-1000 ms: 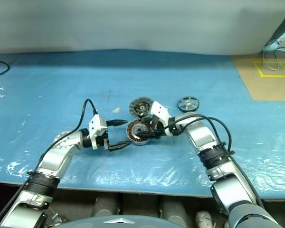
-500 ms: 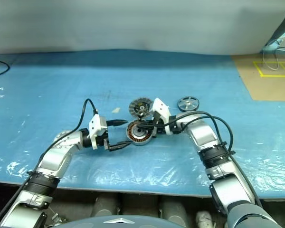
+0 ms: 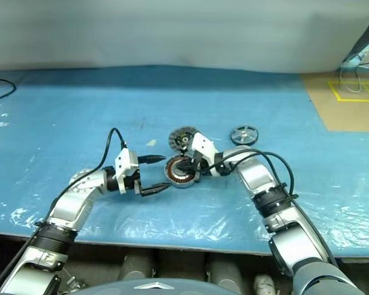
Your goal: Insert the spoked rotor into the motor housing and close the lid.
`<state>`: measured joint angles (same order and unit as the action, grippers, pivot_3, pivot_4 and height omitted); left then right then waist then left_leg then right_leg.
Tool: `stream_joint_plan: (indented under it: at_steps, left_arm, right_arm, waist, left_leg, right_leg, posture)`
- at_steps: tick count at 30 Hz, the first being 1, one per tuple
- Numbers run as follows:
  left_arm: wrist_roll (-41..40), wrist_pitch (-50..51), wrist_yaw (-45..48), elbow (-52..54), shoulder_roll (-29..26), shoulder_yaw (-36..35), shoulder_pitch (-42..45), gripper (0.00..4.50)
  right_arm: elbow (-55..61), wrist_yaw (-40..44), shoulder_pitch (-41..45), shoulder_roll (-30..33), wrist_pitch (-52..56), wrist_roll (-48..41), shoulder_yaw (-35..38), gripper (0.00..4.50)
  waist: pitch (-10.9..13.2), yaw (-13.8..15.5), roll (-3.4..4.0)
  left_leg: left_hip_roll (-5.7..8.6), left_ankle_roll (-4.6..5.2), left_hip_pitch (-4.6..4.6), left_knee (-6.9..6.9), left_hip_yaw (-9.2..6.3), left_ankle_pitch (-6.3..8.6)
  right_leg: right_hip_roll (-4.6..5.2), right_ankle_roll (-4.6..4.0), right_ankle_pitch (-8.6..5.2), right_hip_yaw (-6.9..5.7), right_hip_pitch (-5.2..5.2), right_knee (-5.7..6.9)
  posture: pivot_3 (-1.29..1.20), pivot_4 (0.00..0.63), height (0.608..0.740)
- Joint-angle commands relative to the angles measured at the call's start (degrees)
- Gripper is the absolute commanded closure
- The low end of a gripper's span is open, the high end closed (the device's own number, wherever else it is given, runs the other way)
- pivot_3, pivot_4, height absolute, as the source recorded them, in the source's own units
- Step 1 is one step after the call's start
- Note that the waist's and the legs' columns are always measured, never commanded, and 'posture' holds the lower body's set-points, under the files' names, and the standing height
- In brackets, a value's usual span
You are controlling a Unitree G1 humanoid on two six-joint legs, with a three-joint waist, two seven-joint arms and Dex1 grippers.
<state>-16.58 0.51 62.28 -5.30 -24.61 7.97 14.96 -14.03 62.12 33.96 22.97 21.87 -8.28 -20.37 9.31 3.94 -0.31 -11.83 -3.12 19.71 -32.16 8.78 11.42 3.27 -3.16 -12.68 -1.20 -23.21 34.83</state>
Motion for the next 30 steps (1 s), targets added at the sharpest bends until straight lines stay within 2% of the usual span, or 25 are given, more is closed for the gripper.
stream_joint_plan:
  at_steps: [1,9,12,16,18,25,30]
  left_arm:
    - [-0.12,-0.96,0.25,0.51,-0.03,0.00,0.33,0.00]
    - [-0.04,-1.08,0.10,0.53,-0.01,0.23,0.43,0.00]
    - [-0.03,-0.97,0.12,0.57,-0.24,0.17,0.36,0.00]
    - [-0.20,-0.72,-0.01,0.41,-0.09,0.14,0.72,0.00]
    - [-0.19,-0.62,-0.22,0.35,0.10,0.18,1.01,0.00]
    - [-0.08,-0.98,-0.16,0.20,0.20,0.30,0.84,0.00]
    - [-0.13,-1.26,-0.19,0.14,0.24,0.21,0.63,0.00]
  right_arm:
    - [-1.07,-0.75,-2.24,0.26,7.22,0.74,-1.18,4.46]
    - [-3.54,-7.68,0.77,-5.58,27.28,-9.72,11.15,4.46]
    - [0.53,-6.68,-0.60,-4.50,32.10,-12.59,11.69,4.46]
    - [2.77,-7.51,-2.61,-2.56,30.91,-10.30,7.85,4.46]
    - [3.73,-8.66,-3.21,-1.94,26.77,-8.02,5.99,4.46]
    - [8.36,-9.47,-0.05,-4.90,31.12,-17.86,14.51,4.46]
    - [10.75,-8.60,1.50,-4.68,32.28,-23.24,19.54,4.46]
  waist:
    - [-0.01,-0.01,-0.01]
    - [-0.02,-0.12,-0.03]
    - [-0.02,0.04,-0.02]
    - [-0.02,0.14,-0.02]
    - [-0.02,0.13,-0.02]
    - [-0.01,0.04,0.00]
    - [-0.01,0.04,0.00]
  left_leg:
    - [0.00,0.00,-0.01,0.00,0.00,0.00]
    - [0.00,-0.02,0.04,0.07,0.00,-0.01]
    - [-0.02,-0.02,-0.03,0.06,0.00,-0.01]
    - [-0.02,-0.07,0.08,0.13,-0.02,-0.04]
    - [-0.02,-0.08,0.08,0.23,-0.01,-0.04]
    - [-0.01,-0.09,0.10,0.25,-0.01,-0.05]
    - [0.00,-0.10,0.53,0.26,0.01,-0.06]
  right_leg:
    - [0.02,0.00,0.00,0.00,0.01,0.00]
    - [0.00,0.00,0.00,0.00,0.03,-0.02]
    - [0.02,0.00,0.00,0.00,0.00,-0.02]
    - [0.02,0.01,-0.01,-0.02,-0.09,-0.15]
    - [0.02,0.01,-0.01,-0.03,-0.09,-0.18]
    - [0.02,0.03,-0.03,-0.04,-0.18,-0.18]
    - [0.01,0.02,-0.02,-0.04,-0.65,-0.16]
  posture:
    - [0.00,0.150,0.740]
    - [0.00,0.150,0.740]
    - [0.00,0.150,0.740]
    - [0.00,0.150,0.740]
    - [0.00,0.150,0.740]
    - [0.00,0.150,0.740]
    - [0.00,0.150,0.740]
